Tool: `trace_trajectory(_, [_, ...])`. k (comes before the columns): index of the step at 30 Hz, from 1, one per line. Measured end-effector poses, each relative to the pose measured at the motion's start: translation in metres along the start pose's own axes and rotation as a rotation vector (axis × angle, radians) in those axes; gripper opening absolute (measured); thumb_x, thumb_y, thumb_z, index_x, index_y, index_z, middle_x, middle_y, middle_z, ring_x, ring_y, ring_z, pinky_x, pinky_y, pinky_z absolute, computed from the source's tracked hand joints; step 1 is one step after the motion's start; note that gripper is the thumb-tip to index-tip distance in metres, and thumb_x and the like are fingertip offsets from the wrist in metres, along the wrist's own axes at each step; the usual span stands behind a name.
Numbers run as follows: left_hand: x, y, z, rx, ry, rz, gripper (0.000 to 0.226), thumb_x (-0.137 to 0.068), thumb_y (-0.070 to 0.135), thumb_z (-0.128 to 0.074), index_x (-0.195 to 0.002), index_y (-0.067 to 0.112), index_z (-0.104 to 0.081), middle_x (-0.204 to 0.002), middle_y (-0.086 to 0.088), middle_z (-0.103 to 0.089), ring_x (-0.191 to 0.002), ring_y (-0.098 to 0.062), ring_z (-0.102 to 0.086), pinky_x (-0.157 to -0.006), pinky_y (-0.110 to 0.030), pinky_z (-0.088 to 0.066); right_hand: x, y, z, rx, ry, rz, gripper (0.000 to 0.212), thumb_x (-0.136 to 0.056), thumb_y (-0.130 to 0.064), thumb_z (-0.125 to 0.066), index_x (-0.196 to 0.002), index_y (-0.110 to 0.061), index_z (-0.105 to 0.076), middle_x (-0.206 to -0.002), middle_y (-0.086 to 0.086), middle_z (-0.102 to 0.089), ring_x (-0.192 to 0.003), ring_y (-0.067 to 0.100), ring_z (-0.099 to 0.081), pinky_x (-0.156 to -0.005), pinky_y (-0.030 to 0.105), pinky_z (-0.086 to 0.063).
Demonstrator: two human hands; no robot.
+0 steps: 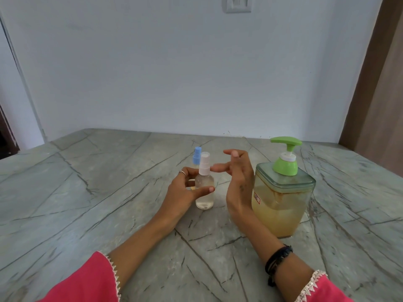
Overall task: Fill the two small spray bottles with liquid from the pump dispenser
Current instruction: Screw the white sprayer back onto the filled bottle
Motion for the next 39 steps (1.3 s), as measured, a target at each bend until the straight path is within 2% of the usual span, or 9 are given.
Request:
trace_trajectory(5, [-0.002, -0.001, 0.003, 0.012, 0.009, 0.006, 0.039, -0.068, 0.019, -0.079, -0.098, 0.022, -0.056, -0.103, 0.003, -0.066, -0.097, -0.015, -0.063, -0.087, -0.031, -0.05, 0.001, 0.003, -0.007, 0.009, -0.089, -0.021, 0.022, -0.085, -0.038, -0.045, -0.103, -0.027, -0.052, -0.081, -0.005, -0.07, -0.088, 0.007, -0.064, -0.079, 0.022, -0.044])
trace_trajectory(7, [0.0, 0.001, 0.0, -0.004, -0.013, -0.011, 0.041, -0.067, 0.02, -0.08, -0.102, 0.02, -0.057, -0.104, 0.003, -0.066, -0.097, -0.014, -0.063, -0.087, -0.03, -0.05, 0.003, 0.004, -0.015, -0.016, -0.214, -0.037, 0.032, -0.081, -0.036, -0.055, -0.111, -0.029, -0.05, -0.102, -0.003, -0.07, -0.098, 0.003, -0.063, -0.081, 0.015, -0.045])
trace_trajectory(9, [0.001, 0.003, -0.003, -0.013, -0.025, -0.029, 0.043, -0.067, 0.021, -0.079, -0.104, 0.017, -0.057, -0.104, 0.003, -0.066, -0.096, -0.012, -0.062, -0.085, -0.027, -0.05, 0.006, 0.006, -0.023, -0.037, -0.329, -0.051, 0.043, -0.077, -0.034, -0.062, -0.118, -0.032, -0.048, -0.109, 0.0, -0.07, -0.102, 0.009, -0.065, -0.088, 0.025, -0.051])
trace_trajectory(12, [0.003, 0.006, -0.002, -0.03, -0.009, -0.043, 0.042, -0.068, 0.021, -0.079, -0.104, 0.018, -0.057, -0.103, 0.005, -0.066, -0.095, -0.008, -0.062, -0.08, -0.02, -0.048, 0.008, 0.008, -0.028, 0.02, -0.376, -0.046, 0.042, -0.082, -0.026, -0.064, -0.117, -0.041, -0.049, -0.103, -0.004, -0.073, -0.105, 0.017, -0.066, -0.097, 0.048, -0.048])
trace_trajectory(15, [0.004, 0.008, -0.002, -0.052, -0.005, -0.054, 0.037, -0.069, 0.02, -0.078, -0.099, 0.022, -0.057, -0.1, 0.011, -0.065, -0.09, 0.001, -0.061, -0.072, -0.011, -0.047, 0.005, 0.008, -0.025, 0.083, -0.314, -0.042, 0.047, -0.077, -0.025, -0.075, -0.107, -0.048, -0.047, -0.094, -0.003, -0.071, -0.098, 0.017, -0.066, -0.094, 0.051, -0.049])
trace_trajectory(20, [0.004, 0.009, -0.004, -0.104, -0.008, -0.079, 0.03, -0.073, 0.017, -0.076, -0.094, 0.027, -0.057, -0.093, 0.018, -0.063, -0.087, 0.01, -0.058, -0.069, -0.007, -0.044, 0.008, 0.006, -0.028, 0.172, -0.331, -0.024, 0.053, -0.071, -0.03, -0.082, -0.099, -0.043, -0.038, -0.101, -0.01, -0.053, -0.101, 0.013, -0.056, -0.08, 0.016, -0.048])
trace_trajectory(25, [0.004, 0.006, -0.003, -0.051, -0.004, -0.054, 0.037, -0.068, 0.018, -0.079, -0.098, 0.022, -0.057, -0.095, 0.009, -0.066, -0.088, -0.002, -0.063, -0.069, -0.009, -0.048, 0.011, 0.009, -0.027, 0.037, -0.377, -0.043, 0.046, -0.073, -0.048, -0.056, -0.116, -0.042, -0.045, -0.123, -0.009, -0.053, -0.119, 0.006, -0.049, -0.101, 0.041, -0.043])
trace_trajectory(33, [0.004, 0.006, 0.0, 0.007, 0.043, -0.028, 0.051, -0.065, 0.017, -0.082, -0.103, 0.029, -0.05, -0.099, 0.009, -0.064, -0.088, -0.002, -0.062, -0.063, -0.005, -0.046, 0.005, 0.008, -0.02, 0.051, -0.336, -0.026, 0.042, -0.084, -0.015, -0.069, -0.109, -0.04, -0.046, -0.096, 0.0, -0.067, -0.093, 0.017, -0.067, -0.079, 0.032, -0.055])
trace_trajectory(39, [0.005, 0.005, -0.001, -0.019, 0.051, -0.021, 0.064, -0.065, 0.021, -0.081, -0.116, 0.029, -0.044, -0.102, 0.01, -0.062, -0.092, -0.001, -0.058, -0.069, -0.014, -0.045, 0.006, 0.007, -0.022, 0.177, -0.322, -0.013, 0.054, -0.067, -0.038, -0.076, -0.108, -0.032, -0.042, -0.098, -0.012, -0.052, -0.096, 0.009, -0.055, -0.084, 0.031, -0.049])
Point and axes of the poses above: each hand's wrist, its own x-axis away from the middle knuckle, its own z-axis out of the back of the hand, y = z × x, the point moved 8 cm from there along -x, towards the middle knuckle
